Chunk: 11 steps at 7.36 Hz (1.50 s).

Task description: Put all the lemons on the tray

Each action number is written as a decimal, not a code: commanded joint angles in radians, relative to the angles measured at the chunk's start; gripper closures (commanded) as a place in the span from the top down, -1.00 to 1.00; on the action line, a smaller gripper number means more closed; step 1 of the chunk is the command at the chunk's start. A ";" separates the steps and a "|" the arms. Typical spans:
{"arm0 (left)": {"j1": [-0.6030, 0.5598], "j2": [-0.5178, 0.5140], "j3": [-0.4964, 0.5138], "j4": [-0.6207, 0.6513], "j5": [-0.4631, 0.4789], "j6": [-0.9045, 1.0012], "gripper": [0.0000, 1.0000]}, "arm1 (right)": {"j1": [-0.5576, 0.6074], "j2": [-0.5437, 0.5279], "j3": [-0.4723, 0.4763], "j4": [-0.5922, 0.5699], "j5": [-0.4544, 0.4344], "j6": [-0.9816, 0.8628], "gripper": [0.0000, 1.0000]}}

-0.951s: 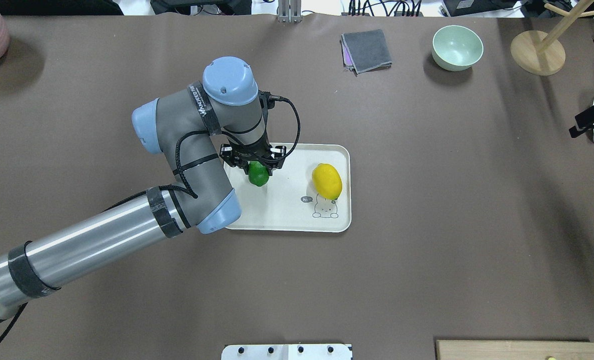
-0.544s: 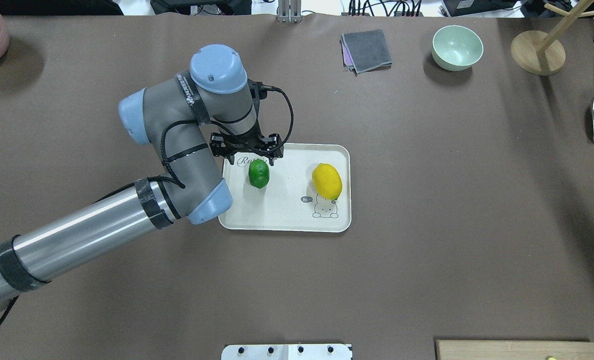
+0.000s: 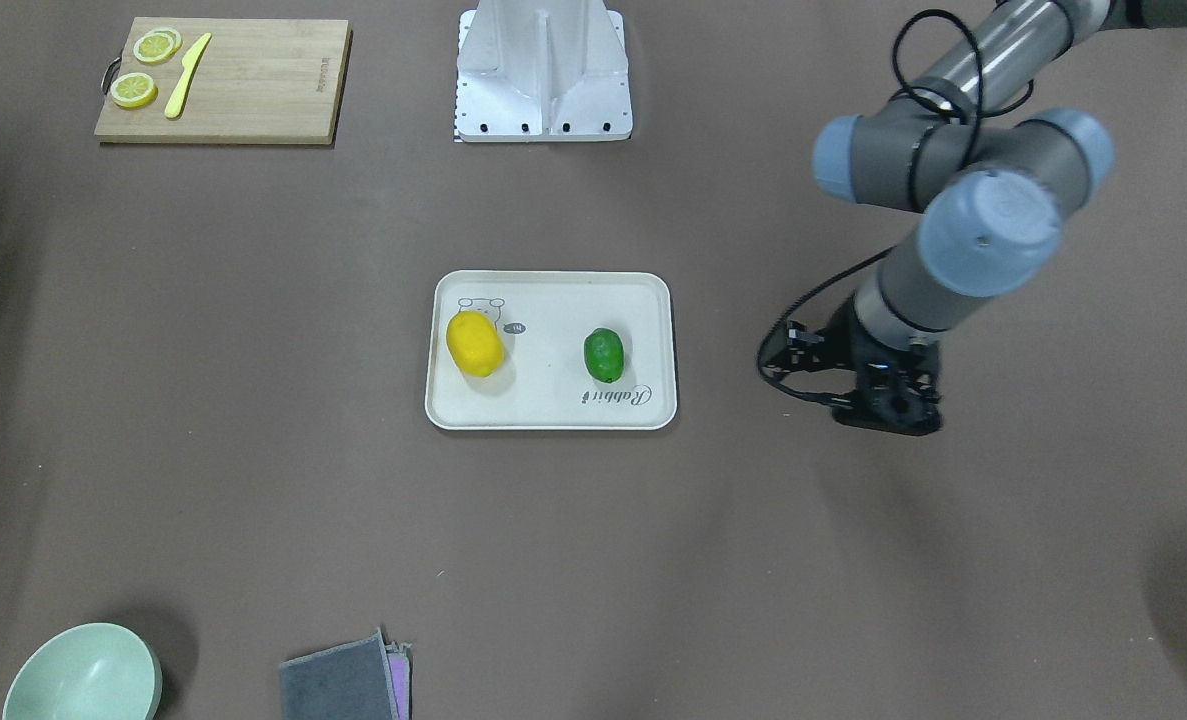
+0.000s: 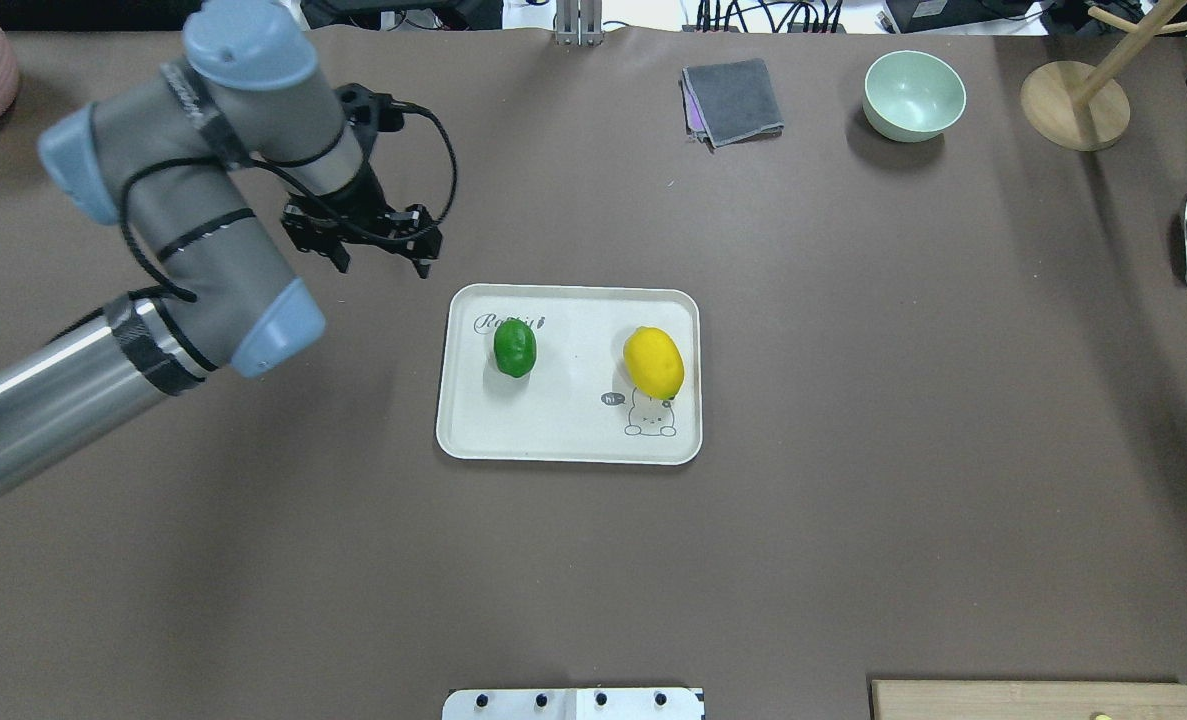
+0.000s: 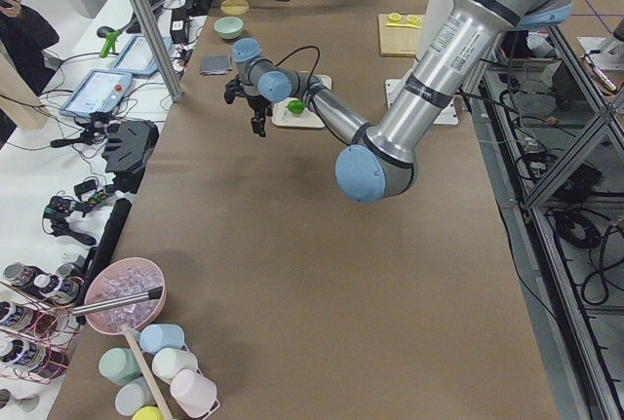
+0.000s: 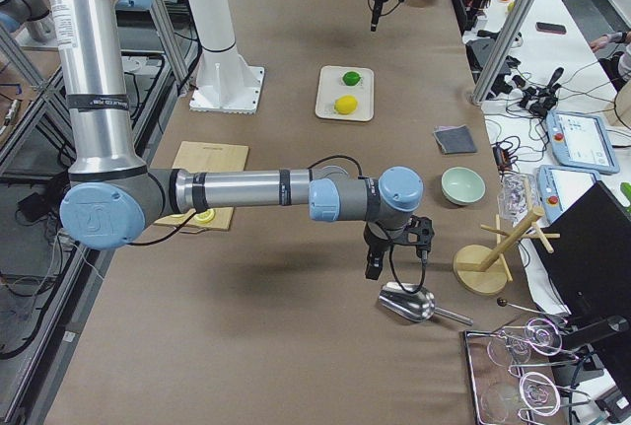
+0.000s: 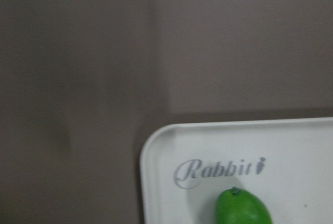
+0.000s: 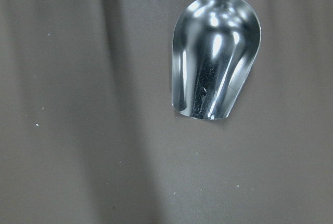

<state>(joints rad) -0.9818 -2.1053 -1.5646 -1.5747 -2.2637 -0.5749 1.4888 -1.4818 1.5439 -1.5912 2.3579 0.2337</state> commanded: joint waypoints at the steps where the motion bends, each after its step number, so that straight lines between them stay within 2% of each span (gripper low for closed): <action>1: -0.164 0.158 -0.031 0.021 -0.020 0.243 0.96 | 0.005 -0.006 -0.001 0.001 0.003 0.001 0.98; 2: -0.229 0.204 -0.003 0.021 -0.020 0.277 0.96 | 0.005 -0.008 0.002 0.001 0.000 0.001 0.98; 3: -0.239 0.224 0.052 0.024 -0.019 0.376 0.96 | 0.005 -0.008 0.007 -0.001 -0.002 0.001 0.98; 4: -0.276 0.235 0.067 0.031 -0.019 0.397 0.96 | 0.005 -0.008 0.011 -0.001 -0.011 0.004 0.99; 5: -0.344 0.328 0.008 0.065 -0.016 0.496 0.96 | 0.007 -0.006 0.021 -0.024 -0.009 0.007 0.98; 8: -0.373 0.693 -0.339 0.058 0.045 0.527 0.96 | 0.010 -0.006 0.030 -0.067 0.003 0.010 0.99; 9: -0.386 0.729 -0.382 0.065 0.041 0.530 0.96 | 0.014 -0.008 0.030 -0.076 -0.002 0.007 0.99; 11: -0.487 0.752 -0.341 0.100 0.039 0.579 0.96 | 0.016 -0.012 0.039 -0.076 -0.009 0.004 0.99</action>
<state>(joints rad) -1.4194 -1.3808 -1.9153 -1.4996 -2.2255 -0.0285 1.5036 -1.4903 1.5777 -1.6648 2.3515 0.2393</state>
